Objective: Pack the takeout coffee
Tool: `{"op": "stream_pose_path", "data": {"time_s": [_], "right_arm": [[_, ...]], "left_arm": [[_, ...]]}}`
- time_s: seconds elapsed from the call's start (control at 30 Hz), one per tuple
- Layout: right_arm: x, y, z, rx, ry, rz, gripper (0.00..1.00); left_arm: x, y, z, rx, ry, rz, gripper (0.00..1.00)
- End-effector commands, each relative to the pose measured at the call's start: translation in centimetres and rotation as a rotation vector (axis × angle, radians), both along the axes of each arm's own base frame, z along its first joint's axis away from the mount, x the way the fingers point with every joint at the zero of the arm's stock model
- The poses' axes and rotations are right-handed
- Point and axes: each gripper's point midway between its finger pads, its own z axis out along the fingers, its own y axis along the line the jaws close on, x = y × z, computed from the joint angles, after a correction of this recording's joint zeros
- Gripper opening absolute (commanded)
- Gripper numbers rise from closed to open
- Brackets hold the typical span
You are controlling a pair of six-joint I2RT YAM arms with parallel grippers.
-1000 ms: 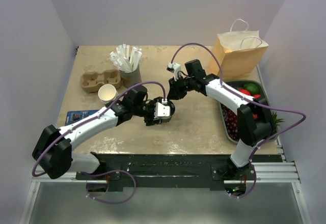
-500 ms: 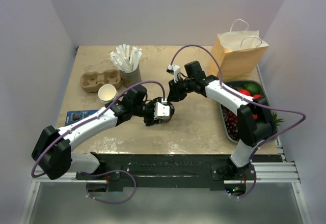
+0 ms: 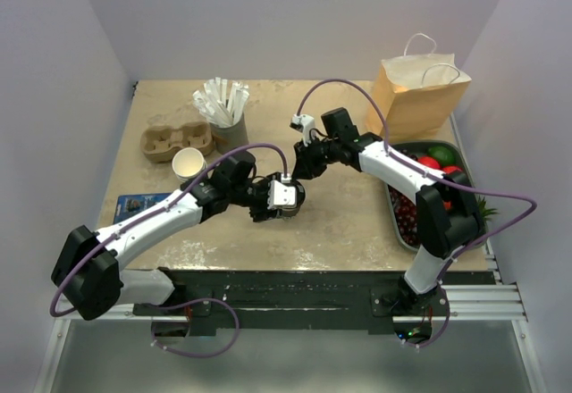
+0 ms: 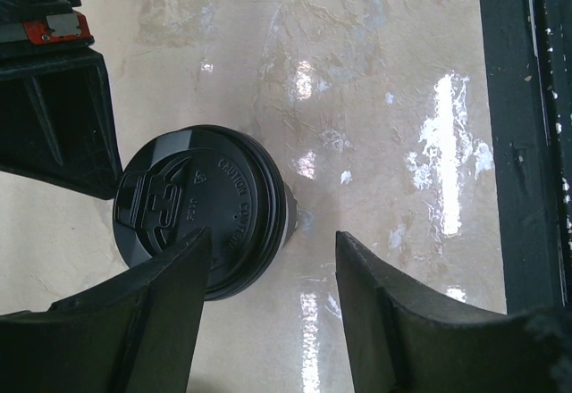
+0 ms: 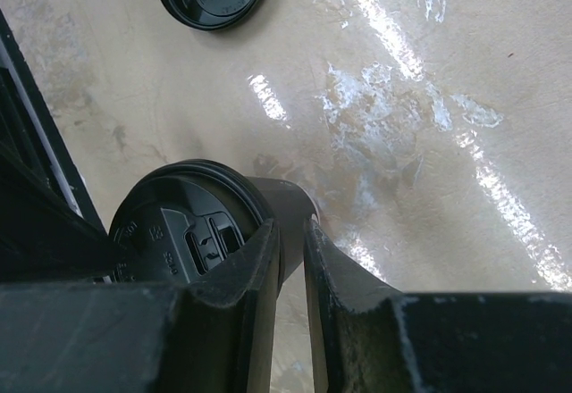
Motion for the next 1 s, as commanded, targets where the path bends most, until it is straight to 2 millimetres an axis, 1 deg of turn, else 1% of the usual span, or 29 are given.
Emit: {"op": "stream_pose_path", "data": {"time_s": [0.0, 0.27, 0.53, 0.73, 0.8, 0.87, 0.93, 0.97], "right_arm": [[0.2, -0.1, 2.1, 0.009, -0.057, -0.015, 0.22], [0.5, 0.0, 2.1, 0.008, -0.056, -0.019, 0.23], [0.4, 0.1, 2.1, 0.01, -0.053, -0.022, 0.24], [0.7, 0.1, 2.7, 0.011, -0.066, -0.027, 0.25], [0.8, -0.3, 3.0, -0.004, -0.075, -0.033, 0.26], [0.7, -0.6, 3.7, -0.004, -0.08, -0.032, 0.28], [0.8, -1.2, 4.6, 0.016, -0.081, -0.037, 0.31], [0.6, -1.6, 4.6, 0.01, -0.065, -0.041, 0.32]], "left_arm": [[-0.7, 0.2, 0.7, -0.011, -0.01, -0.016, 0.61], [-1.1, 0.7, -0.2, 0.022, 0.006, -0.03, 0.58], [-1.3, 1.1, -0.6, 0.044, 0.012, -0.029, 0.55], [-1.2, 1.0, -0.8, 0.049, 0.016, -0.024, 0.54], [-1.1, 1.0, -0.9, 0.047, 0.023, -0.008, 0.55], [-1.0, 0.7, -0.1, 0.022, 0.025, -0.002, 0.57], [-0.5, 0.0, 2.0, -0.038, -0.008, 0.006, 0.6], [-0.6, -0.3, 2.7, -0.06, -0.003, 0.007, 0.62]]}}
